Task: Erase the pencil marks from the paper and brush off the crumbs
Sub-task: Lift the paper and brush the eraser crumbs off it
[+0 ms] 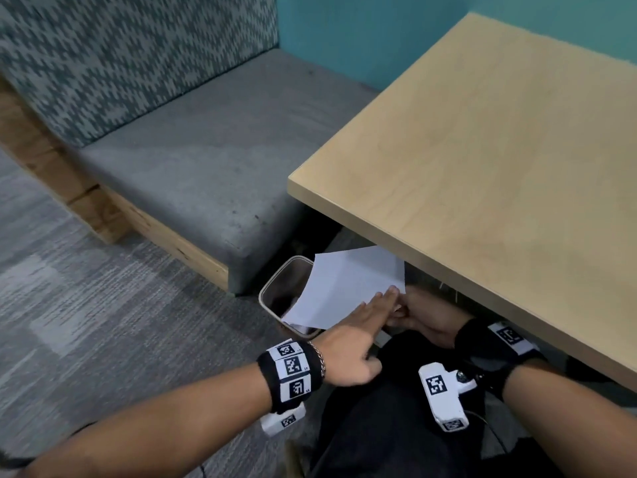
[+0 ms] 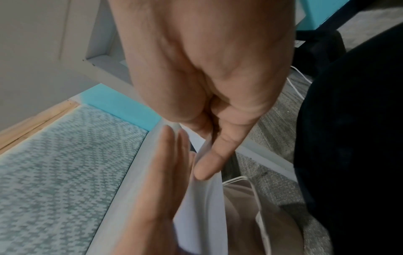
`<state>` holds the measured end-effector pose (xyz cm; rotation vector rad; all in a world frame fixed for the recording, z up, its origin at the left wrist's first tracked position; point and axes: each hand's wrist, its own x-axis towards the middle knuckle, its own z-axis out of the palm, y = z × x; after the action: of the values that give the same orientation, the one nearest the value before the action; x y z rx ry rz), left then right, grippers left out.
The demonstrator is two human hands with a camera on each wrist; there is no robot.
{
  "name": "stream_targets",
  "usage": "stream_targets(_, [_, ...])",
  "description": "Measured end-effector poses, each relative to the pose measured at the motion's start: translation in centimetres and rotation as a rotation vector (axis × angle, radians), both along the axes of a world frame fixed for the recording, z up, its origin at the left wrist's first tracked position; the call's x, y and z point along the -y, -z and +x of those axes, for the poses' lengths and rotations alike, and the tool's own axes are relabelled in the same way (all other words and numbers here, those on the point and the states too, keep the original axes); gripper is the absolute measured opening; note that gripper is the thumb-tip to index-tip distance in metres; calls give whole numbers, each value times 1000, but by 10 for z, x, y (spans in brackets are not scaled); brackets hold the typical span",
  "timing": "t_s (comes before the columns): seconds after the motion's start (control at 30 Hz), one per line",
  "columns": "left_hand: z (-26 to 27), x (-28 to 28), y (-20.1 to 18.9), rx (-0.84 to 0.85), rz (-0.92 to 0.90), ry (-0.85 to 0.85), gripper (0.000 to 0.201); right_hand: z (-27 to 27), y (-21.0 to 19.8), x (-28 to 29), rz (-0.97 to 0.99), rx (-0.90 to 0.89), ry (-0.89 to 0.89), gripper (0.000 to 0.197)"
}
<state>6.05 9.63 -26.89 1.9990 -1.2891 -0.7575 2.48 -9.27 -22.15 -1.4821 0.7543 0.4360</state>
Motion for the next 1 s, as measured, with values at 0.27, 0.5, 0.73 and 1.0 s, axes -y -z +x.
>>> stream_targets(0.27, [43,-62,140,96,469,-286,81,23,0,-17,-86,12,-10,36])
stream_targets(0.5, [55,-37,90,-575,-196,-669,48,24,6,-17,-101,25,-36,39])
stream_targets(0.73, [36,22,56,-267,-83,-361,60,23,11,-18,-79,75,-44,40])
stream_targets(1.0, [84,-38,152,-20,616,-619,70,16,12,-6,-86,46,-45,34])
